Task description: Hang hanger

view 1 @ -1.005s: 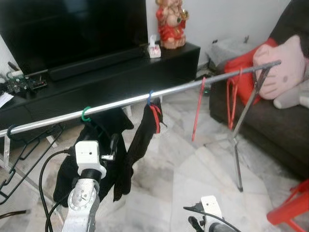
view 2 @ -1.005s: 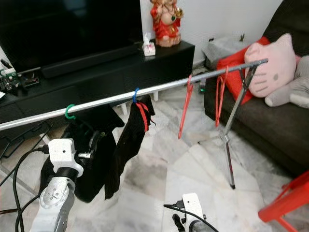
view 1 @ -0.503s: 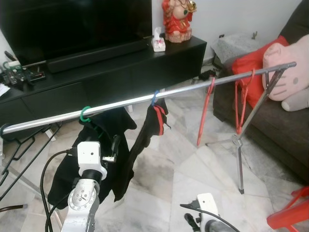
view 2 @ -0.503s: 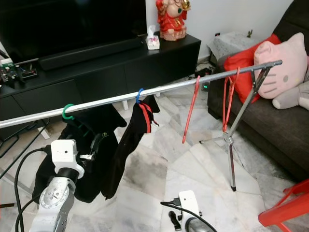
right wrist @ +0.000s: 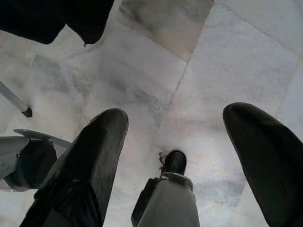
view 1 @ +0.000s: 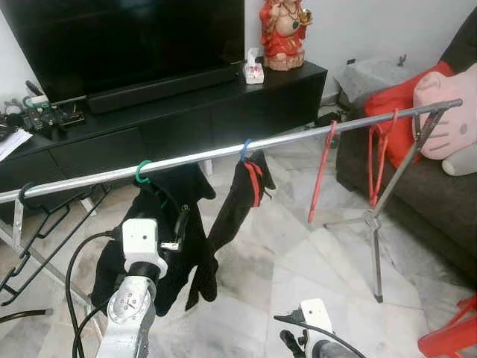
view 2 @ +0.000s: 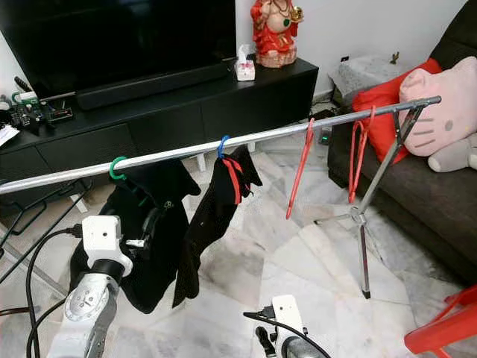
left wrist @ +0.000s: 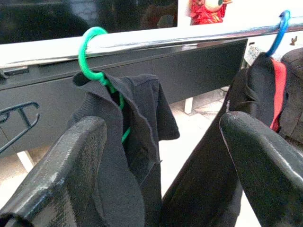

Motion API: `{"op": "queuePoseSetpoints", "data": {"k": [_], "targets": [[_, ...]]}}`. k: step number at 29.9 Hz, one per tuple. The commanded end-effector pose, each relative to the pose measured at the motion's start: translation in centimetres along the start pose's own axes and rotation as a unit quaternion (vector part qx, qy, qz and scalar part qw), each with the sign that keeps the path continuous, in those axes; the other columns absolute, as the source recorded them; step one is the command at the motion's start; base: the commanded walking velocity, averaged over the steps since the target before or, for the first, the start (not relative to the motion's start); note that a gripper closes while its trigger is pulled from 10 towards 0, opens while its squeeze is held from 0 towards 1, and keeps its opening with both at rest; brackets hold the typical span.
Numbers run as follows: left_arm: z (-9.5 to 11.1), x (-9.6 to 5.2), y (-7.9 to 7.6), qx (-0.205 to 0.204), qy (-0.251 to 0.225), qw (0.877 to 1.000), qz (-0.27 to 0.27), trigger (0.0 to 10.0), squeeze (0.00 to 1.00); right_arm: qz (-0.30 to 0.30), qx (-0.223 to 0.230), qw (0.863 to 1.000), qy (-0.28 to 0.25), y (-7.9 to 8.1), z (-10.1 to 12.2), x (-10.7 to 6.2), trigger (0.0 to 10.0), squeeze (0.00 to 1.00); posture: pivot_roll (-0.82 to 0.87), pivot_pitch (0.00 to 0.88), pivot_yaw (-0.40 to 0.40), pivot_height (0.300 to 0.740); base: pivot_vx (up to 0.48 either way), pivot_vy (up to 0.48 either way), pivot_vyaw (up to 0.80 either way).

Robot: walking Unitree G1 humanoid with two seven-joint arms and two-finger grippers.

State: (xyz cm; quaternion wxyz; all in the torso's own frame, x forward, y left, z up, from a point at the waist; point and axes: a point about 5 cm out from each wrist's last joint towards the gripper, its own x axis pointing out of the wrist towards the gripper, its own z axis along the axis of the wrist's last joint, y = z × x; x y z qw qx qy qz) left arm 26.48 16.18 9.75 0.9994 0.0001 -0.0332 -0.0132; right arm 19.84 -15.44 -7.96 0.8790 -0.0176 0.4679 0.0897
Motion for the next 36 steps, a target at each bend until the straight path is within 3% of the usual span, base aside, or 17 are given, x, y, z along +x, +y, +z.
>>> {"op": "queuePoseSetpoints", "data": {"k": [1,23,36], "targets": [[0.4,0.2,0.3,-0.005,-0.002,1.000,0.001,10.0,0.00,0.002,0.005,1.000,-0.001,0.2,0.0,0.0,10.0,0.00,-0.05,0.000,0.027,0.732,0.000,0.307,0.00],[1.0,0.4,0.1,-0.006,-0.013,1.000,-0.009,10.0,0.00,0.002,0.006,1.000,-0.002,0.2,0.0,0.0,10.0,0.00,-0.04,0.000,0.029,0.732,0.000,0.341,0.00],[1.5,0.5,-1.2,0.002,-0.019,0.998,-0.057,10.0,0.00,0.001,0.004,1.000,-0.002,0.2,0.0,0.0,10.0,0.00,-0.04,0.000,0.026,0.732,0.000,0.000,0.00]]}}
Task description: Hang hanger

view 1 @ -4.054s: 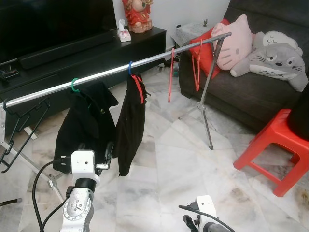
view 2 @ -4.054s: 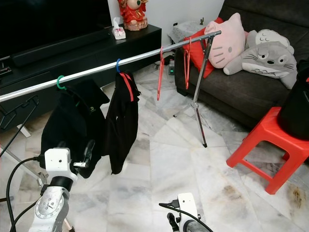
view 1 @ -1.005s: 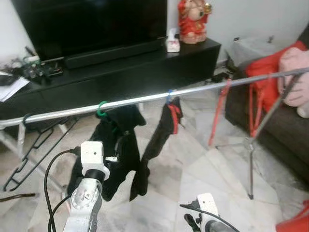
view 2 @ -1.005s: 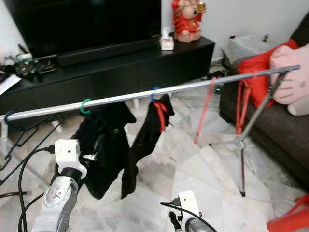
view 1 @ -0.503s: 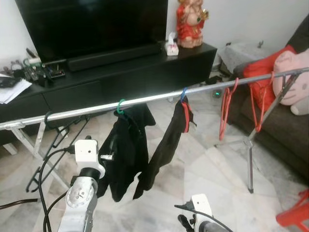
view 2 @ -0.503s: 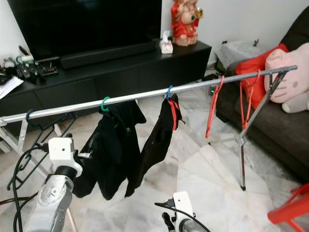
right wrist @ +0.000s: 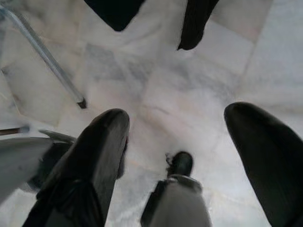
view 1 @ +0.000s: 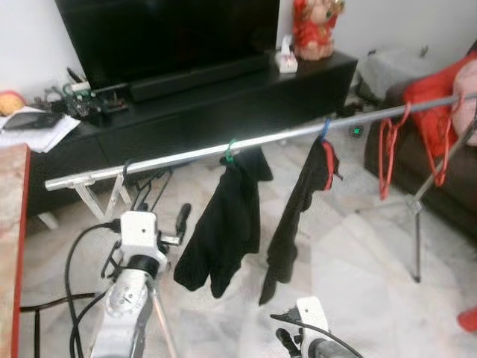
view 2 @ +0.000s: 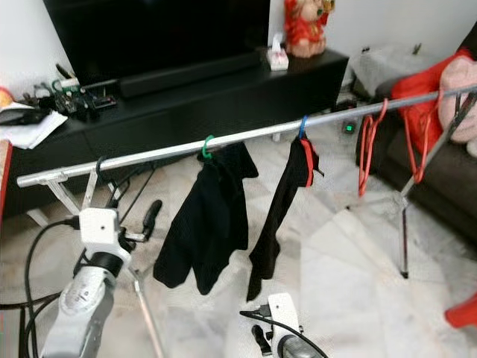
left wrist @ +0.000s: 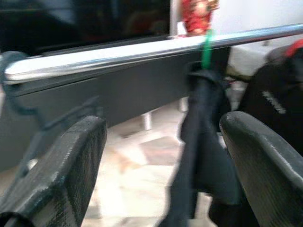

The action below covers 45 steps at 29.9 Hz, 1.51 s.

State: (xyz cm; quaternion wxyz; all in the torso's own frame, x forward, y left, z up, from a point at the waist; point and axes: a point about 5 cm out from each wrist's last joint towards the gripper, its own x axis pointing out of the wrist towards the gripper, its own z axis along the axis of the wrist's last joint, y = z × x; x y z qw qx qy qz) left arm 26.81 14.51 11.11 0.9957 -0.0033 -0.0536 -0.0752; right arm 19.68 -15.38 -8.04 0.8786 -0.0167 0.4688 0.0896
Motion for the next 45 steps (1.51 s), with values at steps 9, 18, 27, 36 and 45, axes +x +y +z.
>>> {"op": "queuePoseSetpoints", "data": {"k": [9,18,27,36,45], "targets": [[-0.17,-0.37,0.40,0.008,0.012,1.000,-0.005,10.0,0.00,-0.005,0.003,1.000,-0.002,0.08,0.14,0.04,10.0,0.00,-0.04,0.000,0.027,0.732,0.000,0.000,0.00],[-0.20,-0.39,0.18,0.017,0.012,1.000,-0.011,10.0,0.00,-0.009,0.007,1.000,0.002,0.04,0.02,0.03,10.0,0.00,-0.04,0.000,0.028,0.732,0.000,0.000,-0.12],[-0.24,-0.43,0.31,0.018,0.012,1.000,-0.008,10.0,0.00,-0.009,0.007,1.000,-0.001,0.04,0.10,0.04,10.0,0.00,-0.03,0.000,0.026,0.732,0.059,0.000,-0.29],[-0.20,-0.40,0.35,0.023,0.011,1.000,-0.008,10.0,0.00,-0.009,0.010,1.000,-0.003,0.06,0.12,0.04,10.0,0.00,-0.03,0.000,0.026,0.732,0.303,0.000,0.00],[-0.29,-0.44,0.40,0.024,0.014,1.000,-0.007,10.0,0.00,-0.006,0.007,1.000,-0.001,0.09,0.10,0.04,10.0,0.00,-0.03,0.000,0.027,0.732,0.319,0.000,-0.44]]}}
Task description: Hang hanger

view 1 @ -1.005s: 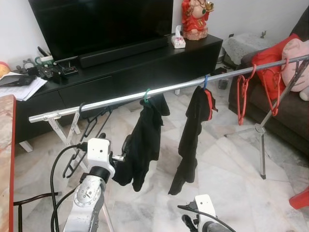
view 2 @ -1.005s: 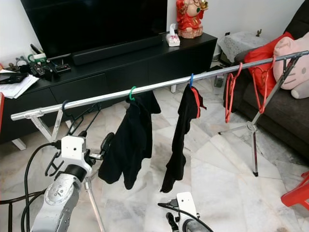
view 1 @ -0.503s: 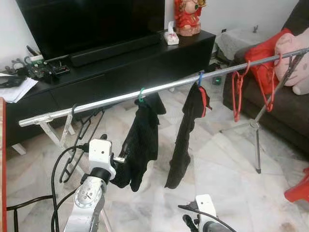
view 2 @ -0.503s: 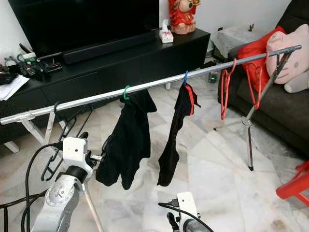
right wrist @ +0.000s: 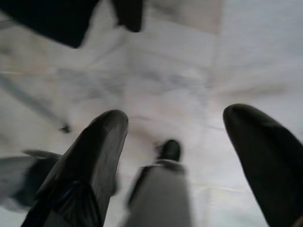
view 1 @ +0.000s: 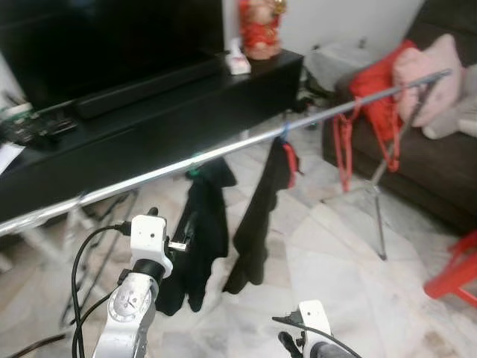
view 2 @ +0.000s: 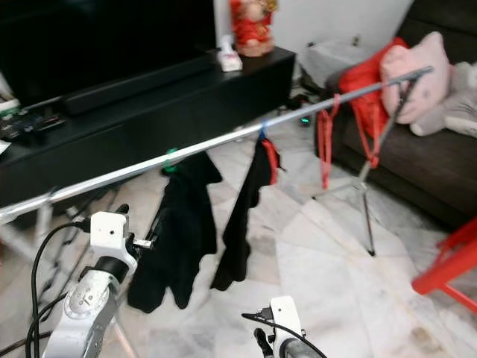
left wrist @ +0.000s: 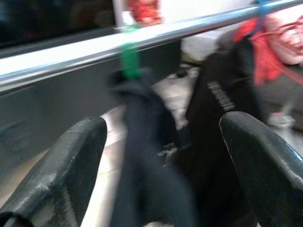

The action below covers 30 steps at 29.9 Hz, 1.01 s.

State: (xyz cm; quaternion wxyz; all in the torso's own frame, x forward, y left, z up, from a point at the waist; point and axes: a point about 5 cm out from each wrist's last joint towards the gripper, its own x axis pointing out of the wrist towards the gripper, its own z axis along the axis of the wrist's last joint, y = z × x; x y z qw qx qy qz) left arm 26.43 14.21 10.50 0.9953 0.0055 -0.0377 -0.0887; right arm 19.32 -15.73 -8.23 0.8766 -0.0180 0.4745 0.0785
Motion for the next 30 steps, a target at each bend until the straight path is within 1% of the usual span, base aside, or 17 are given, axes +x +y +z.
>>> {"op": "queuePoseSetpoints", "data": {"k": [1,5,9,18,21,27,30], "targets": [[0.3,-0.1,0.7,0.017,-0.002,1.000,0.006,10.0,0.00,0.003,0.002,1.000,-0.008,0.4,0.5,0.1,10.0,0.00,-0.03,0.000,0.027,0.732,0.315,0.000,0.00],[0.2,-0.1,0.7,0.017,-0.001,1.000,0.005,10.0,0.00,0.003,0.002,1.000,-0.007,0.4,0.5,0.1,10.0,0.00,-0.03,0.000,0.026,0.732,0.306,0.000,0.00],[-0.2,-0.1,0.6,0.020,0.016,1.000,-0.002,10.0,0.00,0.004,0.001,1.000,-0.007,0.4,0.6,0.1,10.0,0.00,-0.03,0.000,0.027,0.732,0.000,0.000,0.00],[-0.3,-0.1,0.5,0.019,0.018,1.000,-0.004,10.0,0.00,0.005,0.001,1.000,-0.007,0.4,0.6,0.1,10.0,0.00,-0.03,0.000,0.027,0.732,0.000,0.000,0.00],[-1.3,-0.3,1.0,0.028,0.038,0.999,0.001,10.0,0.00,0.008,-0.003,1.000,-0.007,0.4,0.6,0.1,10.0,0.00,-0.03,0.000,0.025,0.732,0.000,0.000,0.00],[-1.7,0.1,1.5,0.033,0.046,0.998,0.004,10.0,0.00,0.008,-0.004,1.000,-0.007,0.4,0.6,0.1,10.0,0.00,-0.03,0.000,0.026,0.732,0.000,0.000,0.00],[-2.5,0.5,2.2,0.015,0.057,0.998,0.017,10.0,0.00,0.010,-0.006,1.000,-0.006,0.5,0.7,0.1,10.0,0.00,-0.04,0.000,0.027,0.732,0.000,0.000,0.00]]}}
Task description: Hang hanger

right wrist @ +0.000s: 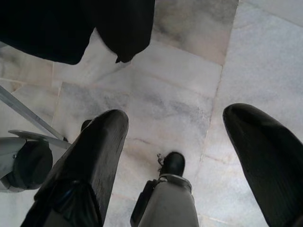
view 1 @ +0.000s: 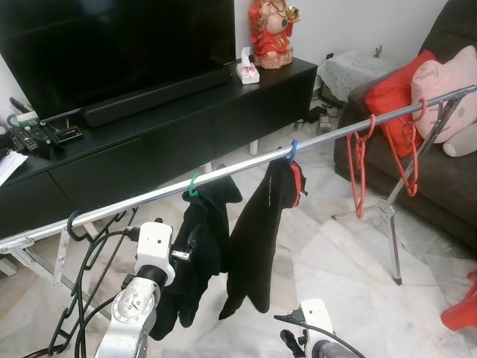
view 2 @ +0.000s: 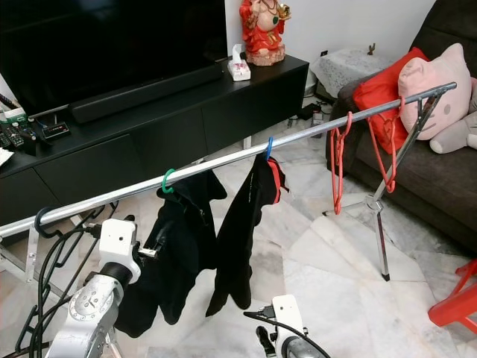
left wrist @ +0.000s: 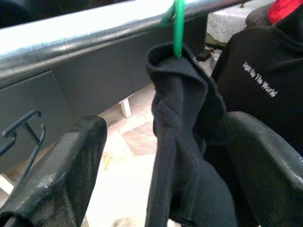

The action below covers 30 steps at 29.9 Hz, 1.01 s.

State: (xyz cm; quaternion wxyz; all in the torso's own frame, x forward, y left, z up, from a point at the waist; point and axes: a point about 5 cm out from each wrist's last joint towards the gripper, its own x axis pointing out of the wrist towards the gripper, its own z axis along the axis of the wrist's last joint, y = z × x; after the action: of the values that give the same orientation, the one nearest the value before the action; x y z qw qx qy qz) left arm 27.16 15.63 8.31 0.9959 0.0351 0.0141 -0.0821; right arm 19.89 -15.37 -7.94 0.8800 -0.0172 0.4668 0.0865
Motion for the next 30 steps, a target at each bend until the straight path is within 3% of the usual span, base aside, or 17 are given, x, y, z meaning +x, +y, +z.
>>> {"op": "queuePoseSetpoints", "data": {"k": [1,14,23,30], "targets": [[-0.4,0.4,0.9,-0.013,0.005,1.000,0.015,10.0,0.00,0.003,-0.003,1.000,0.002,0.2,0.0,0.0,10.0,0.00,-0.04,0.000,0.026,0.732,0.000,0.000,0.00],[0.0,3.6,1.4,-0.007,0.002,1.000,-0.002,10.0,0.00,0.004,-0.005,1.000,0.002,0.1,0.0,0.0,10.0,0.00,-0.06,0.000,0.033,0.732,0.000,0.000,0.00],[-0.4,4.2,0.9,0.021,0.016,0.999,-0.039,10.0,0.00,0.002,-0.003,1.000,0.004,0.1,-0.1,0.0,10.0,0.00,-0.06,0.000,0.035,0.732,0.000,0.000,0.00],[-1.1,4.5,0.8,0.019,0.027,0.999,-0.039,10.0,0.00,0.003,-0.003,1.000,0.005,0.1,-0.2,0.0,10.0,0.00,-0.08,0.000,0.040,0.732,0.000,0.000,0.00]]}}
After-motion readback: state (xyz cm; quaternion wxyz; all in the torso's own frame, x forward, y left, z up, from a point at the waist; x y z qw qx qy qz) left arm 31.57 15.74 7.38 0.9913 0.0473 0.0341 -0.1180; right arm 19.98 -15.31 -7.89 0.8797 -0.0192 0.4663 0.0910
